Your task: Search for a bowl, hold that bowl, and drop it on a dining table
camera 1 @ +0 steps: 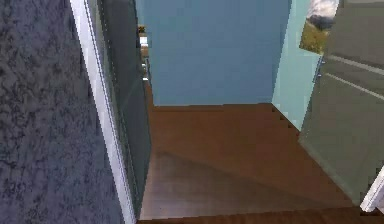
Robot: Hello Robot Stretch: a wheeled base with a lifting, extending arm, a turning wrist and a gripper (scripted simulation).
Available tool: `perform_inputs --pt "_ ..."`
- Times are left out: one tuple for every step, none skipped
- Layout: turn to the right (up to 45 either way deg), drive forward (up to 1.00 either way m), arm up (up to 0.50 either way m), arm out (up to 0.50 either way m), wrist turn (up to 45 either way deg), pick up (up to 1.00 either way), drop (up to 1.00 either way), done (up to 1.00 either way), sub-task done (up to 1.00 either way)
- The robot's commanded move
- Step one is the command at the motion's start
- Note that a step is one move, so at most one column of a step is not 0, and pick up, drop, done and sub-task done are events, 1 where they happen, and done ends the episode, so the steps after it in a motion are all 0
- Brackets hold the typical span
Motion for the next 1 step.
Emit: perform_inputs --pt "45.0 0.0 0.0 0.0 0.0 0.0 0.0 0.0 0.0"
